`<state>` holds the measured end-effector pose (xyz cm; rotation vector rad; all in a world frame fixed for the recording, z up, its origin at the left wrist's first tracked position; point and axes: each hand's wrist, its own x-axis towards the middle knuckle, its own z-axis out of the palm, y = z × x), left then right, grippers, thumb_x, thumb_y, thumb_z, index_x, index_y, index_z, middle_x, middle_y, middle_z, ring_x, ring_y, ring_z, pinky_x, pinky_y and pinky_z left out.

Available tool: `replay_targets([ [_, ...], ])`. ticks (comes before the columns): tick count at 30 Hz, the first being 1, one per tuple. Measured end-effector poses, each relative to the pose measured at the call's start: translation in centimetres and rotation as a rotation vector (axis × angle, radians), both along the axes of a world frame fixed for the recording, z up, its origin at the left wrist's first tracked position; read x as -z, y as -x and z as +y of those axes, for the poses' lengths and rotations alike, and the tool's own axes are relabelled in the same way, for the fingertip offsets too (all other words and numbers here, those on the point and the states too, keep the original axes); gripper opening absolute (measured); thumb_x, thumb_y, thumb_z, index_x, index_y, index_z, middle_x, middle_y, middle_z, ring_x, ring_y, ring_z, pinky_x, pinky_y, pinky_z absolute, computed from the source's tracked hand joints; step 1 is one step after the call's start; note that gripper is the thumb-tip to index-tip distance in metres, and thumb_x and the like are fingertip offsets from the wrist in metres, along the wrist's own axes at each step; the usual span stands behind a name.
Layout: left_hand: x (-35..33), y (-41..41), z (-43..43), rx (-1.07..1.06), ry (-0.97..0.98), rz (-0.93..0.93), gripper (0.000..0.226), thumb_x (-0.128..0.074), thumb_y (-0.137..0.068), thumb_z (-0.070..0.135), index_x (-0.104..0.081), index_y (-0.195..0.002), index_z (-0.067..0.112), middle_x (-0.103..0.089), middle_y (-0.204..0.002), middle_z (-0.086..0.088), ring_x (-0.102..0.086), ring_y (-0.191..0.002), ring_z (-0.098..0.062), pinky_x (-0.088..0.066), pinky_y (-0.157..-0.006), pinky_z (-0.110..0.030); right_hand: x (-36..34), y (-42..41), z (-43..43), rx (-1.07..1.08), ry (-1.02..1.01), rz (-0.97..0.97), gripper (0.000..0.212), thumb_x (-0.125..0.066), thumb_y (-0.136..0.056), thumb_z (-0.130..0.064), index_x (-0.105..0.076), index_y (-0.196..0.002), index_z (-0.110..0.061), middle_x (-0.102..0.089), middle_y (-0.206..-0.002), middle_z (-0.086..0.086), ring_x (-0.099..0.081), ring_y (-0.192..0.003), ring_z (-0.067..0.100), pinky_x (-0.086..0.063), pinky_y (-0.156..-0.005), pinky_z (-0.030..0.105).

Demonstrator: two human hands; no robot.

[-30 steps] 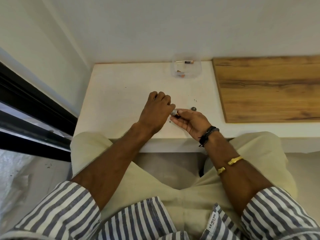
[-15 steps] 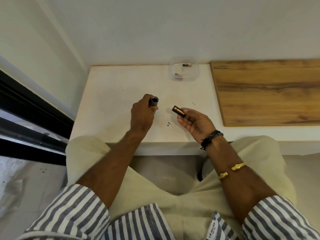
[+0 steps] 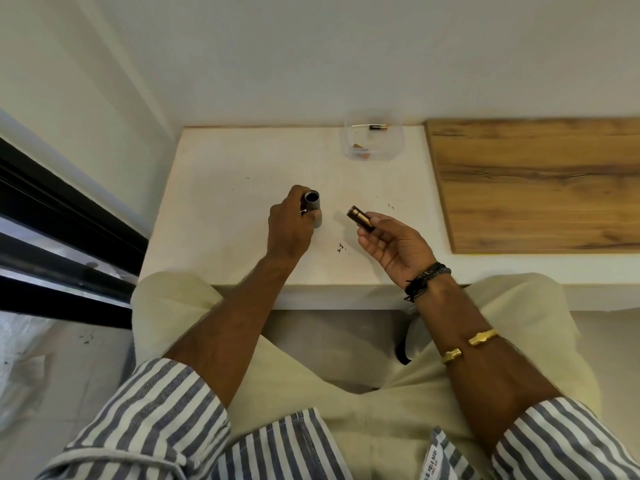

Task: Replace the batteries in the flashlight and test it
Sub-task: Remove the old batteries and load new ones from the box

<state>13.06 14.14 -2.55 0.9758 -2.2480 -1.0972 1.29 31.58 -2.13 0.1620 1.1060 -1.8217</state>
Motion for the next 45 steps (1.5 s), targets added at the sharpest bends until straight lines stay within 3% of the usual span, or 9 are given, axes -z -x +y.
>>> replay_targets([
  [4, -1.3, -1.3, 0.3, -0.068, 0.021, 0.042, 0.05, -0.07, -0.087, 0.002, -0.053, -0.133, 0.01, -0.062, -0.133, -0.01, -0.059, -0.12, -0.021, -0.049, -0.099, -0.031, -0.6, -0.4, -0.3, -0.015, 0.017, 0.026, 0.018, -0.07, -0.09, -0.004, -0.074, -0.107, 0.0, -0.075, -0.105, 0.021, -0.075, -0.089, 0.028, -0.063, -0.073, 0.032],
  [7, -2.5, -2.6, 1.5, -0.186, 0.151, 0.225, 0.031, -0.069, -0.09, 0.011, -0.061, -0.12, 0.015, -0.068, -0.112, 0.0, -0.064, -0.094, -0.006, -0.055, -0.079, -0.018, -0.9, -0.8, -0.5, -0.034, 0.029, 0.047, 0.016, -0.068, -0.091, -0.003, -0.075, -0.105, 0.0, -0.075, -0.104, 0.02, -0.075, -0.088, 0.027, -0.063, -0.073, 0.031],
  [10, -2.8, -2.4, 3.2, -0.019, 0.062, 0.283, 0.023, -0.067, -0.092, 0.015, -0.068, -0.115, 0.014, -0.071, -0.103, 0.006, -0.066, -0.089, 0.002, -0.058, -0.076, -0.019, -1.2, -0.8, -0.2, -0.061, 0.049, 0.047, 0.018, -0.067, -0.092, -0.004, -0.073, -0.107, 0.0, -0.075, -0.105, 0.02, -0.075, -0.088, 0.027, -0.063, -0.076, 0.031],
  [16, -2.0, -2.3, 5.0, 0.183, -0.201, 0.224, 0.039, -0.066, -0.093, 0.009, -0.06, -0.132, 0.006, -0.07, -0.121, -0.007, -0.067, -0.111, -0.012, -0.051, -0.094, -0.018, -1.6, -1.7, -0.1, -0.165, 0.051, 0.079, 0.015, -0.063, -0.094, -0.002, -0.076, -0.102, -0.002, -0.075, -0.1, 0.02, -0.075, -0.085, 0.026, -0.064, -0.08, 0.033],
  [26, -0.8, -3.0, 4.9, 0.188, 0.022, 0.117, 0.031, -0.07, -0.09, 0.008, -0.069, -0.121, 0.008, -0.073, -0.115, -0.009, -0.07, -0.106, -0.021, -0.049, -0.105, -0.031, -1.5, -2.5, -0.8, -0.255, -0.297, 0.599, 0.013, -0.076, -0.088, -0.017, -0.079, -0.1, -0.013, -0.079, -0.094, 0.013, -0.076, -0.088, 0.028, -0.064, -0.078, 0.033],
  [31, -0.4, -2.9, 4.9, 0.219, 0.136, 0.034, 0.031, -0.068, -0.092, 0.011, -0.068, -0.123, 0.01, -0.072, -0.118, -0.007, -0.069, -0.106, -0.021, -0.033, -0.099, -0.002, -1.2, -2.5, -1.0, -0.241, -0.324, 0.608, 0.008, -0.074, -0.088, -0.011, -0.079, -0.095, -0.011, -0.079, -0.093, 0.014, -0.077, -0.09, 0.029, -0.064, -0.079, 0.033],
  [36, -0.4, -2.9, 5.0, 0.282, 0.235, 0.015, 0.031, -0.067, -0.092, 0.011, -0.069, -0.122, 0.012, -0.074, -0.114, -0.006, -0.07, -0.102, -0.021, -0.037, -0.099, -0.011, -1.2, -2.4, -1.0, -0.221, -0.309, 0.546, 0.004, -0.077, -0.085, -0.008, -0.079, -0.089, -0.008, -0.078, -0.093, 0.013, -0.076, -0.093, 0.029, -0.063, -0.078, 0.032],
  [42, -0.5, -2.4, 5.2, 0.266, 0.233, 0.071, 0.029, -0.069, -0.089, 0.012, -0.07, -0.117, 0.017, -0.076, -0.105, -0.001, -0.069, -0.091, -0.013, -0.037, -0.089, 0.002, -1.3, -2.5, -1.1, -0.126, -0.315, 0.518, 0.008, -0.077, -0.085, -0.008, -0.076, -0.091, -0.002, -0.076, -0.1, 0.018, -0.076, -0.093, 0.031, -0.064, -0.082, 0.039],
  [45, -0.1, -2.4, 5.2, 0.226, 0.163, 0.091, 0.032, -0.072, -0.088, 0.014, -0.069, -0.12, 0.014, -0.076, -0.109, -0.003, -0.071, -0.096, -0.012, -0.048, -0.093, -0.011, -1.2, -2.7, -1.2, -0.114, -0.338, 0.554, 0.008, -0.076, -0.086, -0.01, -0.076, -0.092, -0.005, -0.076, -0.098, 0.016, -0.076, -0.093, 0.029, -0.063, -0.085, 0.042],
])
